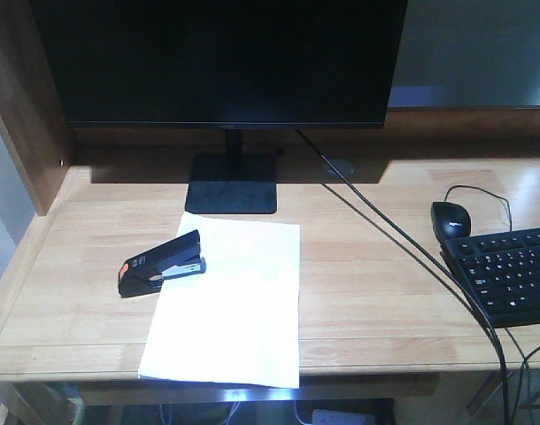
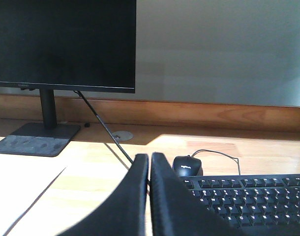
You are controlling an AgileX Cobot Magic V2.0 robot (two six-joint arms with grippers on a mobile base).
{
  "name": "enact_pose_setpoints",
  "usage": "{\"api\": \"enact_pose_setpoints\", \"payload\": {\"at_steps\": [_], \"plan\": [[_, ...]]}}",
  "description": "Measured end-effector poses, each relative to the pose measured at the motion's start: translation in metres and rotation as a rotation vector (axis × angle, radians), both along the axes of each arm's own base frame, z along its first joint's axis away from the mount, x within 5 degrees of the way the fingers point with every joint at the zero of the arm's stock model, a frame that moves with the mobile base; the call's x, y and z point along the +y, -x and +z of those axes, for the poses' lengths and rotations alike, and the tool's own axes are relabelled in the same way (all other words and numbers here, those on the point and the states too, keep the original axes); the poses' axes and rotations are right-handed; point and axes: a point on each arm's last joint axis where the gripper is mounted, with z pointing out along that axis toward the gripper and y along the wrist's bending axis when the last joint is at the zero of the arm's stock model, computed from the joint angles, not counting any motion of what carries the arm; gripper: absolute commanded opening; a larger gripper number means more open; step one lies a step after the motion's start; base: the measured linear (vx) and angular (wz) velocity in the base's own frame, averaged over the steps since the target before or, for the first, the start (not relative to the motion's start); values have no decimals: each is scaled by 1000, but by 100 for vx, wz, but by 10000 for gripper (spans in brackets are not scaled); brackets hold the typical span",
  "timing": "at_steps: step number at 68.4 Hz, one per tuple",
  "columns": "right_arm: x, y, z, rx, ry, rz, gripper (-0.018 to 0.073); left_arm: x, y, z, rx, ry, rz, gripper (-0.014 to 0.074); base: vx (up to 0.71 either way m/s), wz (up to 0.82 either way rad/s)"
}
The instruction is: Grab stapler and paper to desk for stapling
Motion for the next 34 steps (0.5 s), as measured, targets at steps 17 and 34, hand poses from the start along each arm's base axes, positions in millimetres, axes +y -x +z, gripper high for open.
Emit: {"api": "enact_pose_setpoints", "payload": {"at_steps": [17, 34], "plan": [[0, 0, 0, 0, 0, 0, -9, 0, 0, 0, 0, 0, 0, -6, 0, 0], [0, 0, 0, 0, 0, 0, -9, 0, 0, 0, 0, 0, 0, -6, 0, 0]]}}
